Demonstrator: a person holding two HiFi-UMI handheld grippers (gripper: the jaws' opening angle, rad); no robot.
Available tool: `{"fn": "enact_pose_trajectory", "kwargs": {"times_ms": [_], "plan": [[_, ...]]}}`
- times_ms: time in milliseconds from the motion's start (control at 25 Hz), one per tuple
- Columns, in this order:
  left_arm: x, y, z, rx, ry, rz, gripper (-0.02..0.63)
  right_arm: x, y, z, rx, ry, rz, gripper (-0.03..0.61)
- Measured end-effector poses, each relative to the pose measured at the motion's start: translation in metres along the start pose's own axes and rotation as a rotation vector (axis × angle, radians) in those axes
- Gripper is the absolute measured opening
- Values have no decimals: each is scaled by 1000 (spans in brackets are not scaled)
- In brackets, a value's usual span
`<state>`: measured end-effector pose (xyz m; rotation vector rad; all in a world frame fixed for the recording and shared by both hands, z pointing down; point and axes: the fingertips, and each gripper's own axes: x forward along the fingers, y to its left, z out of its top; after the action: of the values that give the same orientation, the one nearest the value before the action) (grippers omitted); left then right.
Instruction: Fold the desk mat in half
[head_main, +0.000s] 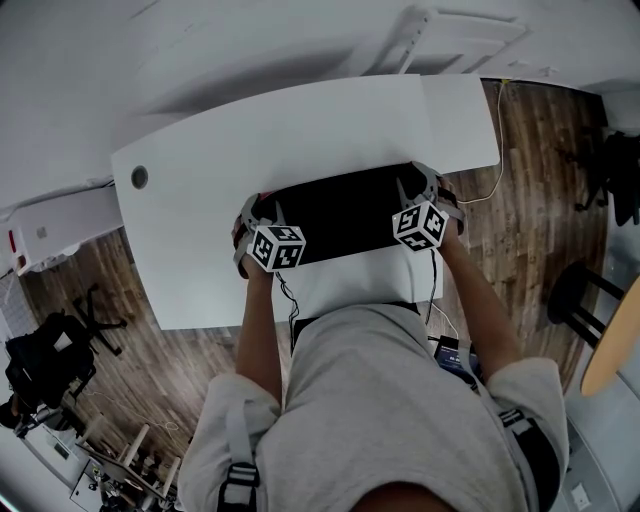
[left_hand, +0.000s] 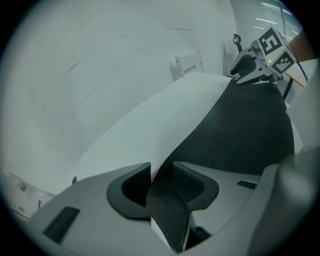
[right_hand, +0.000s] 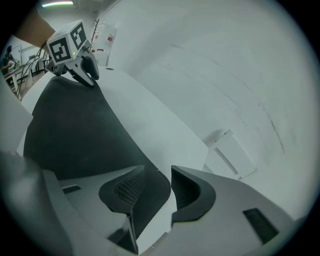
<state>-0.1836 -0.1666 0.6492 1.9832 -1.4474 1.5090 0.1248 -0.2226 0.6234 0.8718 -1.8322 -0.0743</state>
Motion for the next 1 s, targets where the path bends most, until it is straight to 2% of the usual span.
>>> {"fn": "enact_pose_trajectory", "kwargs": {"times_ms": [320,480,600,720,880,1000], "plan": [[-15,10,10,-22,-43,34,132,-18,-2,11,23,-54,-37,179],[-26,9,9,-56,-68,36,132,-32,0,23,70,-106,-56,178],[-43,6,5,-113,-101,32,108,-50,4,35,142,-155,-67,159],[-63,3,4,-197,-163,36,41,-68,10,46,216,-201,-73,90],[-90,-6,4,-294,-249,5,29,-93,24,59,238,-250,-86,54],[-112,-10,4,-337,-316,10,20,-118,34,74,330,-322,-69,46]]}}
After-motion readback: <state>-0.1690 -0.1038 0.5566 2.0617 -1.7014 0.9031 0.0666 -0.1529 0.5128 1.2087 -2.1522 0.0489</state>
